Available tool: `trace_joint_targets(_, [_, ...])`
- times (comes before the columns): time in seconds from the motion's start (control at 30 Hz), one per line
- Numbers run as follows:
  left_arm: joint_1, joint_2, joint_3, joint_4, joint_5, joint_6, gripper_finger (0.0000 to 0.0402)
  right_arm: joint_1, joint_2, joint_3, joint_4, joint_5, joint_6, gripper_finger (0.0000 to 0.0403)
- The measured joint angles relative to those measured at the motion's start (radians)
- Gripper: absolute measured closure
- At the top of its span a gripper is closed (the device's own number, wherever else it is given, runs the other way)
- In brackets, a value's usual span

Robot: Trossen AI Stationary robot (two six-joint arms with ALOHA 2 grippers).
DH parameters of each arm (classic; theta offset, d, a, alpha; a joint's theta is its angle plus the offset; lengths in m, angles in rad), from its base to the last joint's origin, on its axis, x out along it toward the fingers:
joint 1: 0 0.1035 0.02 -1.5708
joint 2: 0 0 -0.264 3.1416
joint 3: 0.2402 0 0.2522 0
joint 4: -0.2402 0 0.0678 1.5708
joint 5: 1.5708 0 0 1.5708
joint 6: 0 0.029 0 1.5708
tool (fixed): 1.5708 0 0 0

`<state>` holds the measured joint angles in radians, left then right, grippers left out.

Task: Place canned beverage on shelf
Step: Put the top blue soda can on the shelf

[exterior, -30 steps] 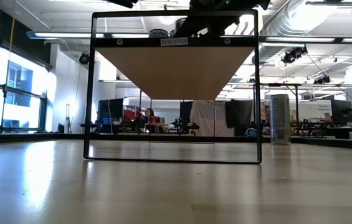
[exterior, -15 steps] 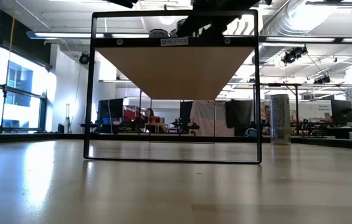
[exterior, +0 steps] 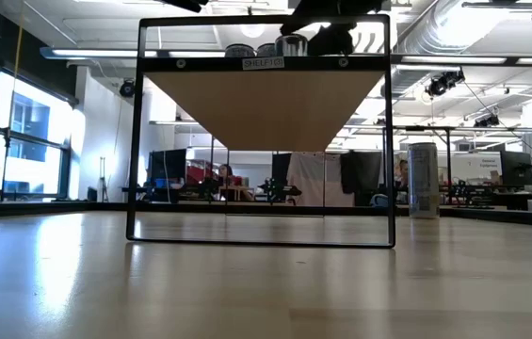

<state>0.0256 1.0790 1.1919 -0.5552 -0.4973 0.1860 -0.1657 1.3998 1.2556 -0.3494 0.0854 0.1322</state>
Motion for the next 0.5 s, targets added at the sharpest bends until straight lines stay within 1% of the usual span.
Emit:
trace_joint_targets(0.17, [0.0,0.0,0.0,0.0,0.0,0.0,0.0106,0.025,-0.019,0.0,-0.006,-0.003,-0.017,0.0059])
trace_joint_targets(0.5, [0.0,0.0,0.0,0.0,0.0,0.0,0.0106,0.029,-0.139,0.0,-0.032,0.02,-0.029,0.0059])
